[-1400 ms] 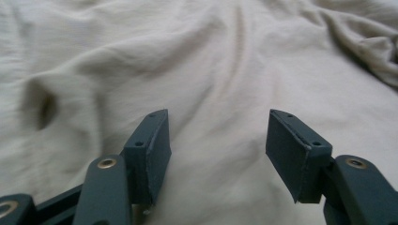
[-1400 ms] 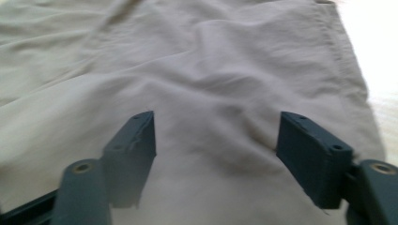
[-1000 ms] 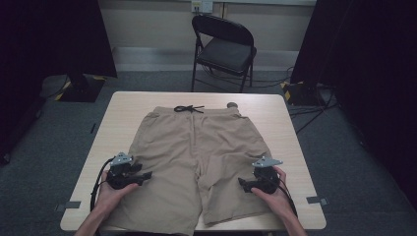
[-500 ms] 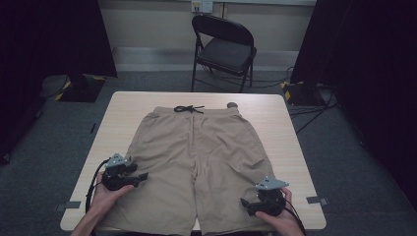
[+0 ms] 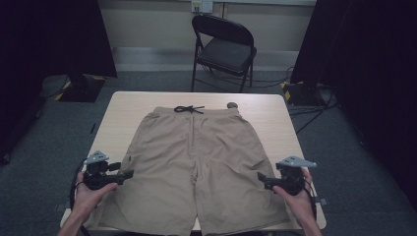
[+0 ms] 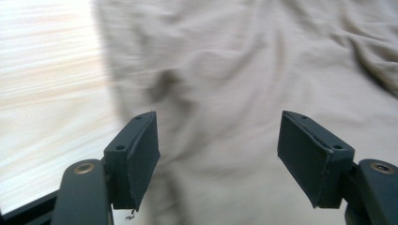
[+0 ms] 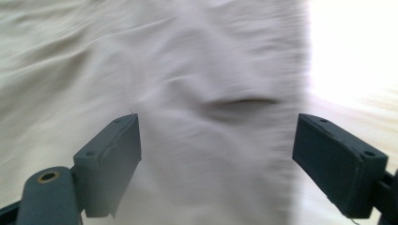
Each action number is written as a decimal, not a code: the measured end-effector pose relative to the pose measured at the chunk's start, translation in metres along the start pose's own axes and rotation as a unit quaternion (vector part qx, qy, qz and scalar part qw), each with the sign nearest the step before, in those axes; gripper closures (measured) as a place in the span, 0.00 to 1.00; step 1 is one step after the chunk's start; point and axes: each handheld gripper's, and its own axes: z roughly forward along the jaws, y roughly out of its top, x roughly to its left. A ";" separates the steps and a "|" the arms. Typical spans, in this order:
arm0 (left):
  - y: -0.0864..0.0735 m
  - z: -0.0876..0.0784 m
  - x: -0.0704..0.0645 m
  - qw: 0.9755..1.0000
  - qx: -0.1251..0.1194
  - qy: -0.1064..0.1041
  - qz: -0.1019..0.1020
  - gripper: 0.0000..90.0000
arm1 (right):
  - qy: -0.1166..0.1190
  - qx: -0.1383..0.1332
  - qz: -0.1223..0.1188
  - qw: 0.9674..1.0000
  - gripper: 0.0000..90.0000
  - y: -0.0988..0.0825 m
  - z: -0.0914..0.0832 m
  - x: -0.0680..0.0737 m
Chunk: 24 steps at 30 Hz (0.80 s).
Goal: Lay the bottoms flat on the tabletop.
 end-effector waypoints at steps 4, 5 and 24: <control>-0.009 -0.008 0.018 0.999 0.005 0.031 -0.010 0.33 | -0.043 0.008 0.033 0.999 0.17 -0.016 0.000 -0.030; -0.014 -0.008 0.026 0.999 0.012 0.042 -0.012 0.33 | -0.055 0.014 0.037 0.998 0.17 -0.022 0.000 -0.035; -0.029 0.006 0.021 0.994 0.016 0.099 0.035 0.25 | -0.099 0.034 0.028 0.994 0.15 -0.048 0.010 -0.048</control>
